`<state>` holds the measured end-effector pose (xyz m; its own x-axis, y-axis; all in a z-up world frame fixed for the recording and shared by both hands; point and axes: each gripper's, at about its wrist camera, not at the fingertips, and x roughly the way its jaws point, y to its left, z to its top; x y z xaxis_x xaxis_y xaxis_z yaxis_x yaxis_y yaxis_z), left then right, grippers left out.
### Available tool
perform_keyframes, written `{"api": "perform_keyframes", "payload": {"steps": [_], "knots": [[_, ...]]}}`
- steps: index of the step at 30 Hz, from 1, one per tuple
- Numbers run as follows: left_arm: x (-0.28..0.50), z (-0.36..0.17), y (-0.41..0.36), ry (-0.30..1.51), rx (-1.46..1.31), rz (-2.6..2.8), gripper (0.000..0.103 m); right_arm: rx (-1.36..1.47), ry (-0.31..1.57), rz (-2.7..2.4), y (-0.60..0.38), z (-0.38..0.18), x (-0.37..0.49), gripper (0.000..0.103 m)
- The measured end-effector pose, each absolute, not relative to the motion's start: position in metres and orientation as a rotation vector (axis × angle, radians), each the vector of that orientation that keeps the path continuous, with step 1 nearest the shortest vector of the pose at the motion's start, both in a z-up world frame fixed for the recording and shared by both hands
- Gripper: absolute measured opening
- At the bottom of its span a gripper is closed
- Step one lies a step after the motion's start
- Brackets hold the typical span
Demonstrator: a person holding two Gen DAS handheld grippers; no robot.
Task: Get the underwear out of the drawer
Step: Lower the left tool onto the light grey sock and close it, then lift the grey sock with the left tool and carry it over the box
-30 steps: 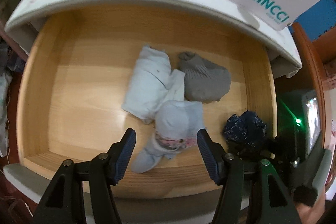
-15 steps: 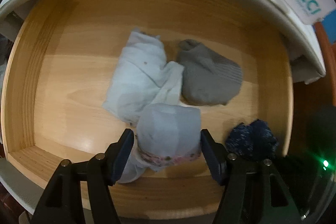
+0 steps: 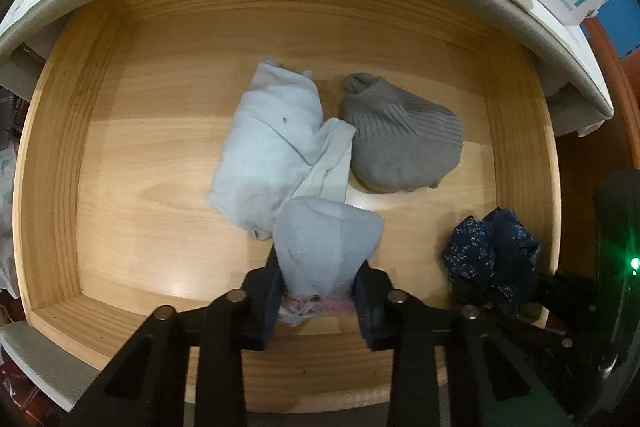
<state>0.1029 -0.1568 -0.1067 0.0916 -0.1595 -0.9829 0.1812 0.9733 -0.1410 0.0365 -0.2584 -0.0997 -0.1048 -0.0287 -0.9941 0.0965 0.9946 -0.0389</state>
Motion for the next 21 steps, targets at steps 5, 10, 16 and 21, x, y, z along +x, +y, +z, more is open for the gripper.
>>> {"api": "perform_keyframes", "payload": {"steps": [5, 10, 16, 21], "knots": [[0.099, -0.1, -0.15, 1.448, 0.003, -0.272, 0.023, 0.049, 1.674, -0.11, -0.259, -0.099, 0.037, 0.024], [0.096, -0.092, -0.145, 1.434, 0.004, -0.29, 0.021, 0.045, 1.676, -0.115, -0.257, -0.102, 0.038, 0.024], [0.092, -0.076, -0.129, 1.406, 0.017, -0.293, 0.021, 0.044, 1.677, -0.12, -0.256, -0.104, 0.039, 0.024], [0.091, -0.064, -0.11, 1.391, 0.01, -0.277, 0.021, 0.042, 1.677, -0.118, -0.256, -0.104, 0.039, 0.024]]}}
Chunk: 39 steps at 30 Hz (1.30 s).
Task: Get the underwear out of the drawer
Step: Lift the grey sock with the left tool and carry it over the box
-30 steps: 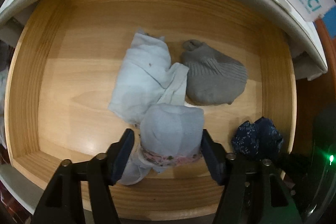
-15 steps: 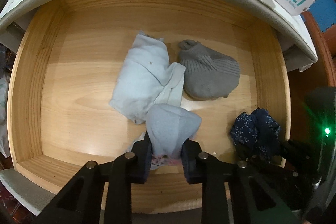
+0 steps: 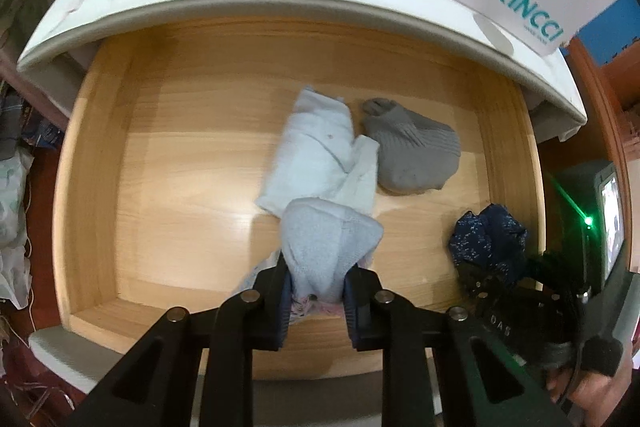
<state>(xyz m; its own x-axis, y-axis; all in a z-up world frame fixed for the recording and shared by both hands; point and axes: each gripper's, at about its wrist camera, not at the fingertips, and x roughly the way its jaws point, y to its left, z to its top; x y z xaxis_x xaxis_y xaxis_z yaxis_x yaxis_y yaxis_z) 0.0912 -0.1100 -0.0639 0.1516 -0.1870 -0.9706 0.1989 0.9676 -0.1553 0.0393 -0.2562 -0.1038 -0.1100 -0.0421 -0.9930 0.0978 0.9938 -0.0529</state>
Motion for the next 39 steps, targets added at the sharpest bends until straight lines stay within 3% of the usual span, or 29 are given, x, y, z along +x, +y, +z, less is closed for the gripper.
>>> {"api": "perform_keyframes", "payload": {"steps": [17, 22, 32, 39], "knots": [[0.095, -0.015, -0.05, 1.304, -0.005, -0.223, 0.021, 0.035, 1.681, -0.128, -0.254, -0.111, 0.044, 0.024], [0.104, 0.033, -0.042, 1.214, 0.014, -0.23, 0.021, 0.029, 1.684, -0.129, -0.253, -0.113, 0.043, 0.024], [0.143, 0.183, -0.045, 0.936, 0.004, -0.281, 0.021, 0.035, 1.683, -0.128, -0.252, -0.114, 0.043, 0.024], [0.19, 0.209, -0.076, 0.886, 0.019, -0.295, 0.021, 0.039, 1.678, -0.126, -0.254, -0.114, 0.043, 0.024]]}}
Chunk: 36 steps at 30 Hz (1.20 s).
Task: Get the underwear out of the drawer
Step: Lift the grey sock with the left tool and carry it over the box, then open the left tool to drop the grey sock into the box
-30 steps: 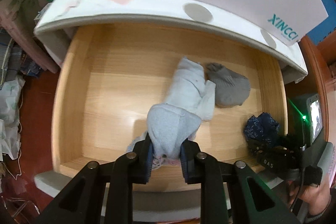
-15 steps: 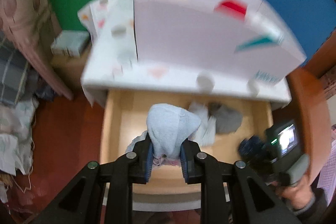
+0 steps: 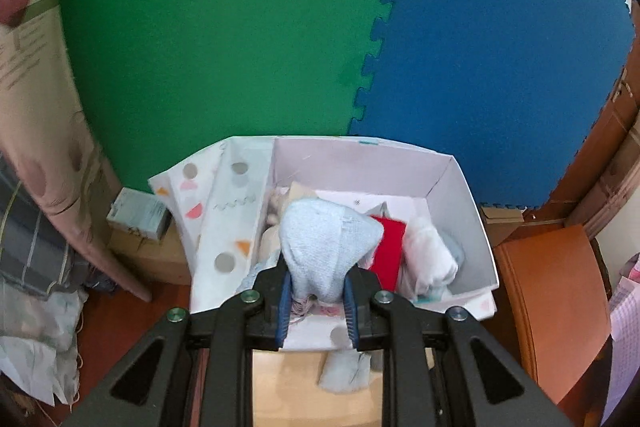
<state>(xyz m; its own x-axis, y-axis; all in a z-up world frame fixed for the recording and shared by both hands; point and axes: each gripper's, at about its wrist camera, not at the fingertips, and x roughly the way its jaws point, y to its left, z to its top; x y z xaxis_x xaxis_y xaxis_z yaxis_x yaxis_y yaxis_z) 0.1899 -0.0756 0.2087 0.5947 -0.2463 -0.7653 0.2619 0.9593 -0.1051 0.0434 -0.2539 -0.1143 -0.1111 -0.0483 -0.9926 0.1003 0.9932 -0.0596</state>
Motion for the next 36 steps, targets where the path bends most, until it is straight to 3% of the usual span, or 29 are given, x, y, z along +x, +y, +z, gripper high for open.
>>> {"api": "perform_keyframes", "payload": {"steps": [13, 20, 22, 30, 36], "knots": [[0.247, 0.115, -0.126, 1.046, 0.063, -0.295, 0.021, 0.026, 1.68, -0.128, -0.253, -0.115, 0.04, 0.024], [0.25, 0.09, -0.127, 1.082, 0.064, -0.273, 0.025, 0.022, 1.683, -0.129, -0.251, -0.115, 0.04, 0.024], [0.248, 0.092, -0.126, 1.074, 0.063, -0.269, 0.028, 0.019, 1.685, -0.132, -0.25, -0.116, 0.041, 0.024], [0.234, 0.12, -0.12, 1.042, 0.043, -0.29, 0.056, 0.012, 1.692, -0.142, -0.247, -0.119, 0.043, 0.024], [0.213, 0.157, -0.106, 0.982, 0.037, -0.307, 0.061, 0.011, 1.695, -0.149, -0.244, -0.122, 0.044, 0.024]]}}
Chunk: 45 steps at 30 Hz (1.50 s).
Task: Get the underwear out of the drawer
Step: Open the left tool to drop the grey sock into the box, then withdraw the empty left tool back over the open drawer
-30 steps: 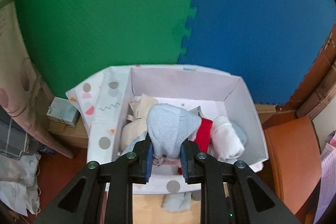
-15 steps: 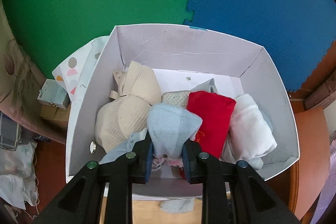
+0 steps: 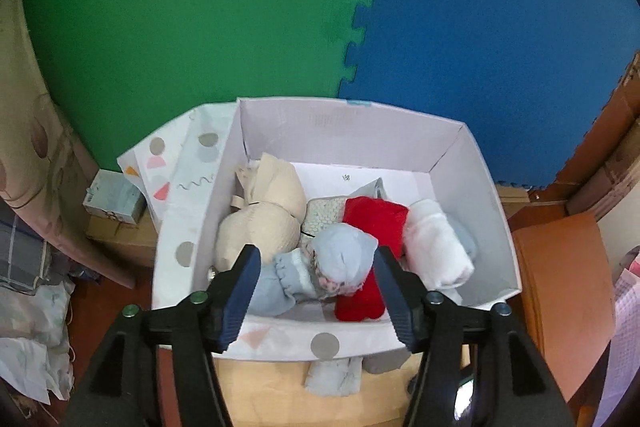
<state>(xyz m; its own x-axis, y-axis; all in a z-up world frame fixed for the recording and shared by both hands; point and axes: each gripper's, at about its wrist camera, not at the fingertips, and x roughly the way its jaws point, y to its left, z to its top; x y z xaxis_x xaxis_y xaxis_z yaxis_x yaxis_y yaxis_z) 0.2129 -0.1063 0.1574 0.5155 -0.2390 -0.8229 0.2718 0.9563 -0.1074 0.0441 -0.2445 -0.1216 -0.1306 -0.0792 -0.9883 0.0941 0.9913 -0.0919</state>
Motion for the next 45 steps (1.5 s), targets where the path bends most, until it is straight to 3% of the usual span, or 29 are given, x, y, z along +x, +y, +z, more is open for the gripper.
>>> {"api": "perform_keyframes", "payload": {"steps": [5, 10, 31, 45], "knots": [[0.186, 0.175, -0.086, 0.944, 0.054, -0.31, 0.061, 0.007, 1.698, -0.151, -0.244, -0.124, 0.045, 0.024], [0.155, 0.16, -0.064, 0.958, 0.085, -0.28, 0.061, -0.001, 1.703, -0.155, -0.243, -0.127, 0.045, 0.024], [0.074, -0.035, -0.039, 1.164, 0.13, -0.154, 0.061, 0.002, 1.701, -0.152, -0.238, -0.133, 0.044, 0.025], [0.07, -0.048, -0.045, 1.161, 0.197, -0.106, 0.061, 0.007, 1.673, -0.134, -0.236, -0.127, 0.046, 0.026]]}}
